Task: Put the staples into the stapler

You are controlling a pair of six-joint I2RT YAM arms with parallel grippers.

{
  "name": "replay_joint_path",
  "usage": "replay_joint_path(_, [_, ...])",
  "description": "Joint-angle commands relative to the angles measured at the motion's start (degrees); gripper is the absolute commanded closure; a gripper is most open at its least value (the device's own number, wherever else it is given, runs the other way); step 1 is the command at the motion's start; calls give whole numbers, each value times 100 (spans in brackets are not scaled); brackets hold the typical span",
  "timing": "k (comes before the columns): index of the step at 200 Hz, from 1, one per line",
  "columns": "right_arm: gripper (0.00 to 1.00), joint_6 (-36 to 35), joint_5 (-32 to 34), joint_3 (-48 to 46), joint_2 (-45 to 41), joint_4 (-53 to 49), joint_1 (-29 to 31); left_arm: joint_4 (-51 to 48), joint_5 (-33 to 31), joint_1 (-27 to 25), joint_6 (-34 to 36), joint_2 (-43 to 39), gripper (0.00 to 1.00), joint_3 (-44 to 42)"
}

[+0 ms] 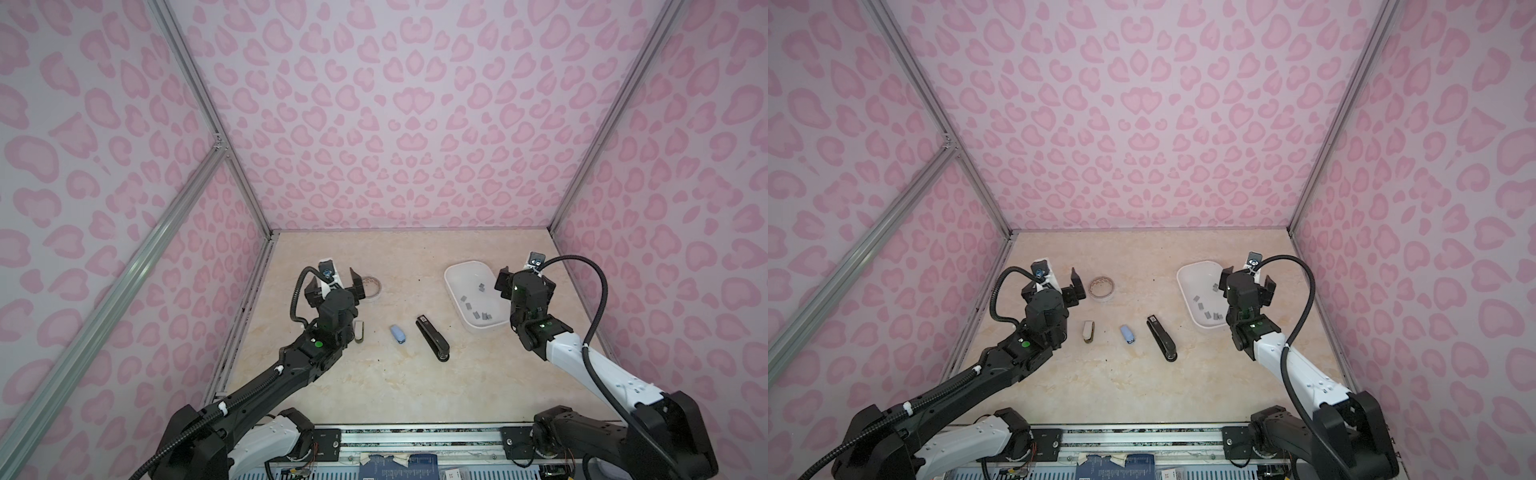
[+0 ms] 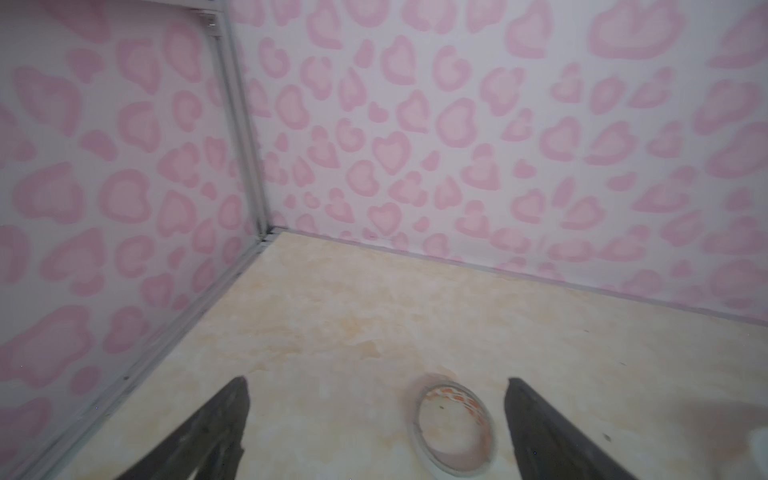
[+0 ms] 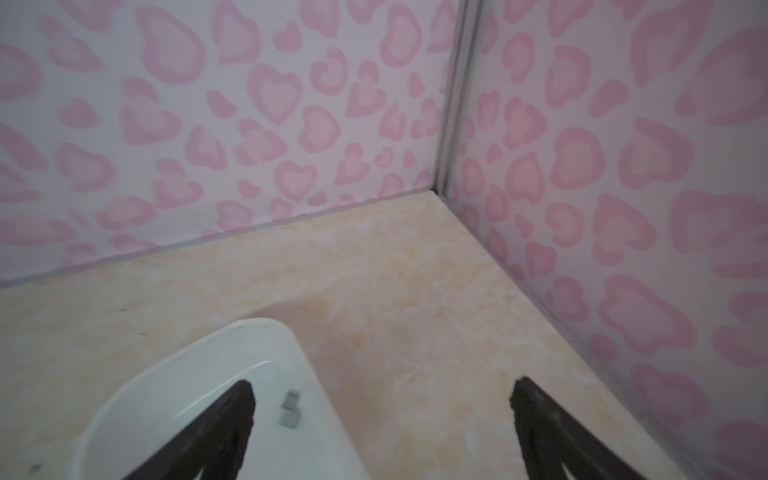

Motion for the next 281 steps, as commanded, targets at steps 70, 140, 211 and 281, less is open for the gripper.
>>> replay_joint_path(70, [3, 3, -1096, -753, 824, 1327, -1838, 1195, 1049, 2752, -220, 1758, 4, -694])
replay_joint_path(140, [2, -564, -2041, -1447, 820, 2646, -1258, 2747, 2813, 2896, 435, 2034, 2, -1151])
replay_joint_path(211, [2, -775, -2688, -1799, 1702, 4322, -1173, 1844, 3312, 2828, 772, 2350, 3, -475])
replay_joint_path(281, [2, -800, -2631, -1691, 1609, 3956, -1125, 3956, 3569, 2844, 823, 2212, 3, -1737])
